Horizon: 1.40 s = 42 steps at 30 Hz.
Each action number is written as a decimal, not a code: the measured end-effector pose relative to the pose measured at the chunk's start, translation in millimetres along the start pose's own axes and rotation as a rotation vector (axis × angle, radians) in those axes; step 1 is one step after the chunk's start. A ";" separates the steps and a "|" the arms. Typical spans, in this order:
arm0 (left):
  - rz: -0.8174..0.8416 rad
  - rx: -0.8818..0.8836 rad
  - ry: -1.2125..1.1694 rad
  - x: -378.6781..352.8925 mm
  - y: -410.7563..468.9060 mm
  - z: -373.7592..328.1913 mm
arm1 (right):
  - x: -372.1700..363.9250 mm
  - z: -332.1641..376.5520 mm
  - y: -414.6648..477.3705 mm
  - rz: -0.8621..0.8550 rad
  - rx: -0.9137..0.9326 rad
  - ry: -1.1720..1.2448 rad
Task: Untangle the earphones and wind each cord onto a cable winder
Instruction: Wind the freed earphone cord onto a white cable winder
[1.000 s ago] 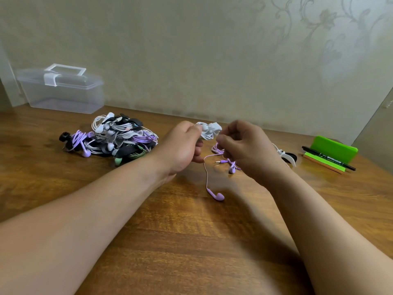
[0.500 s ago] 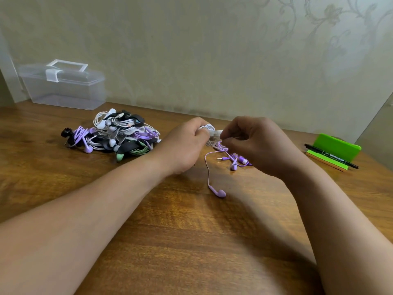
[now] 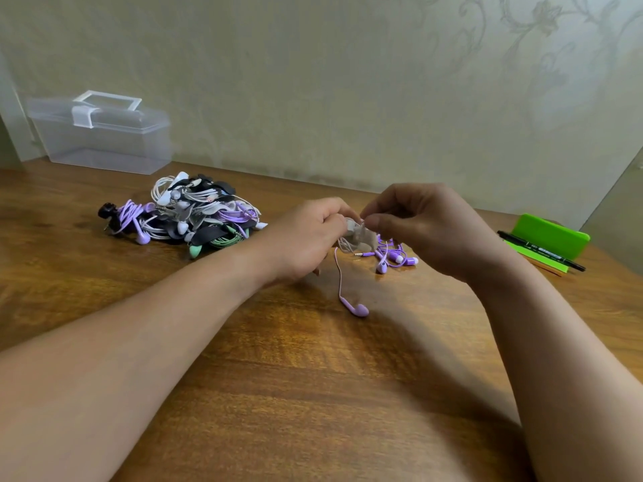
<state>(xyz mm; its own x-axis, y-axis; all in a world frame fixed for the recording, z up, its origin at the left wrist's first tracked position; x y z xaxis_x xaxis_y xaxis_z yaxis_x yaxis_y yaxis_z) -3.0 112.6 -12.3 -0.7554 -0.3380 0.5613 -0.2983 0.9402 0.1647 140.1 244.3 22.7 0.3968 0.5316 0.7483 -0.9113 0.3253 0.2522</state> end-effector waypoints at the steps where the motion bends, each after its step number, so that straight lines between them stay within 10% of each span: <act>1: 0.018 -0.013 -0.023 -1.0 -0.1 -0.5 | 0.1 -0.5 0.4 0.000 0.006 0.024; 42: -0.173 -0.227 -0.282 -12.6 1.9 3.4 | -7.0 -1.6 6.0 -0.064 0.053 0.229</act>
<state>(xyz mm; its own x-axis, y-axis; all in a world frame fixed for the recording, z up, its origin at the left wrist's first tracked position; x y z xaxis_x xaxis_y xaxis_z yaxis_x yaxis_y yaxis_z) 4.0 118.5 -21.8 -0.8452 -0.4611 0.2703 -0.3225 0.8432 0.4301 132.0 243.8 18.0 0.4629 0.6767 0.5725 -0.8856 0.3258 0.3309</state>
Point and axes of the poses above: each hand's wrist, its own y-axis towards the middle knuckle, its own x-axis out of the back of the hand, z = x × y, the point moved 2 cm from there along y, towards the middle knuckle, and after that the axes turned 9 degrees about z, right-handed, at the moved point
